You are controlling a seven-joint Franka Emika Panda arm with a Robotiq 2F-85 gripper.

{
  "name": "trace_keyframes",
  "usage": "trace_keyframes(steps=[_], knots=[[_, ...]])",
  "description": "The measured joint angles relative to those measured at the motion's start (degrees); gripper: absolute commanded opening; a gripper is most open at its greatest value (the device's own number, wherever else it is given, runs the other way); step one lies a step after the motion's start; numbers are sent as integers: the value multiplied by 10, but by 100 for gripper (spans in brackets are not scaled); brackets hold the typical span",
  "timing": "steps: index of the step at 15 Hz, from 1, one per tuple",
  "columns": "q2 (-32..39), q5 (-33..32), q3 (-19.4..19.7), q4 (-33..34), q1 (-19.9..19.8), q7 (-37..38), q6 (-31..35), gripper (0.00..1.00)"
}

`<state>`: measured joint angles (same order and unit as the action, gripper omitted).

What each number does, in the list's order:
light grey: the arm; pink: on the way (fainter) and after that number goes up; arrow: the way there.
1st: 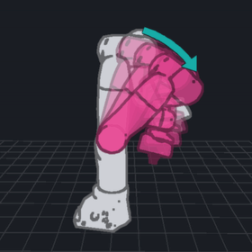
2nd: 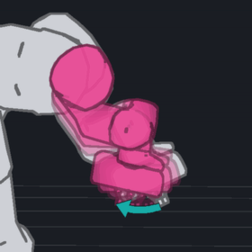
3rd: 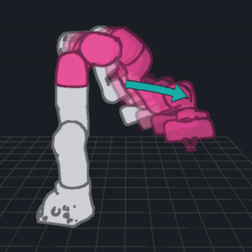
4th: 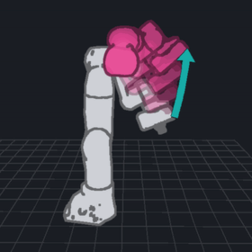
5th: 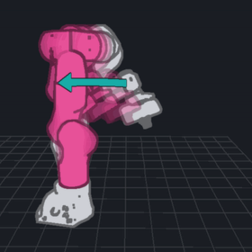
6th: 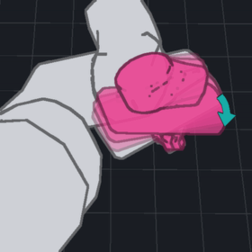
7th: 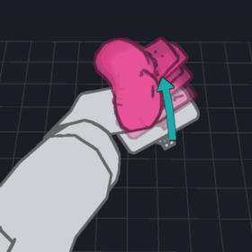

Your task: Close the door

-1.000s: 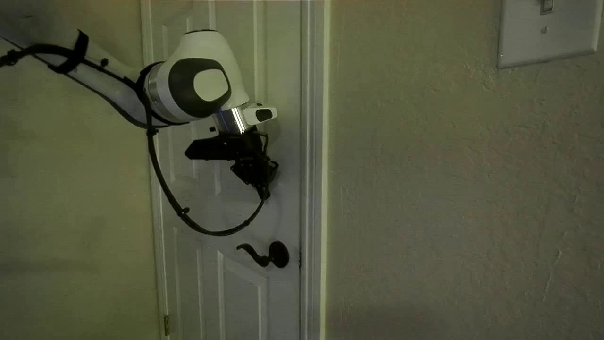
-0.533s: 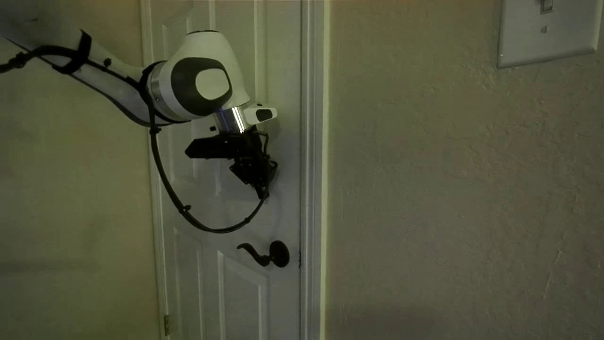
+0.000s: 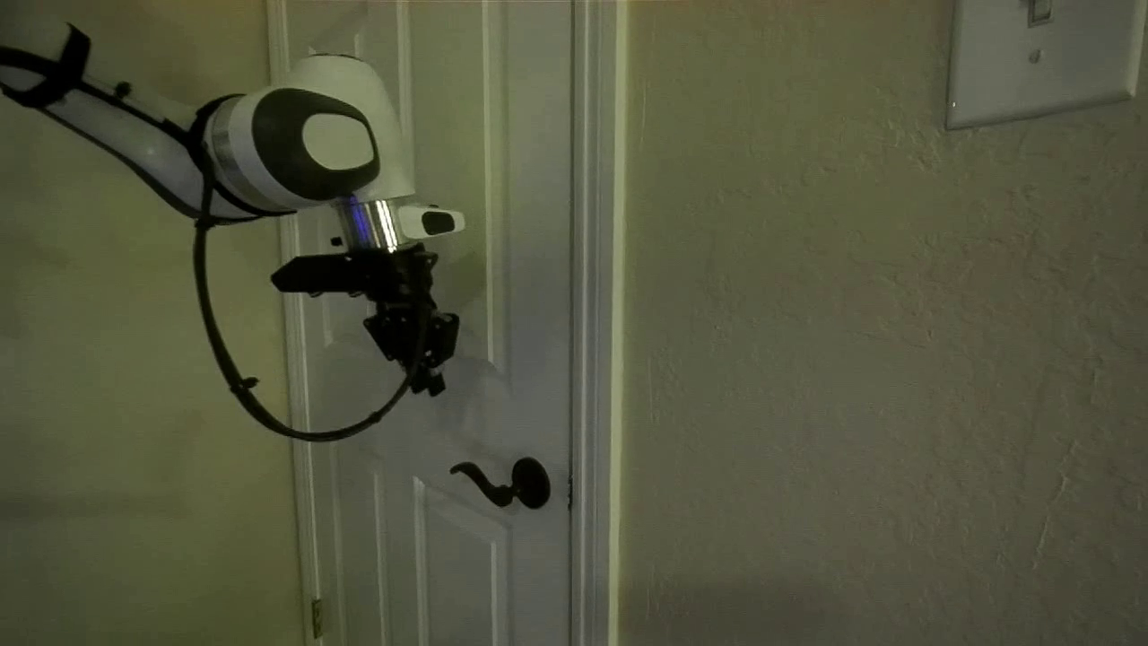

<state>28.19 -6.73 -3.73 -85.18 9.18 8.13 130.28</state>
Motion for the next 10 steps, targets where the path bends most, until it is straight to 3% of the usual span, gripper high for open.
trace_keyframes(steps=[6, 10], knots=[[-131, 1, -7, -155, 21, 80, -32, 98], [-217, 28, -29, -260, 22, 107, -32, 100]])
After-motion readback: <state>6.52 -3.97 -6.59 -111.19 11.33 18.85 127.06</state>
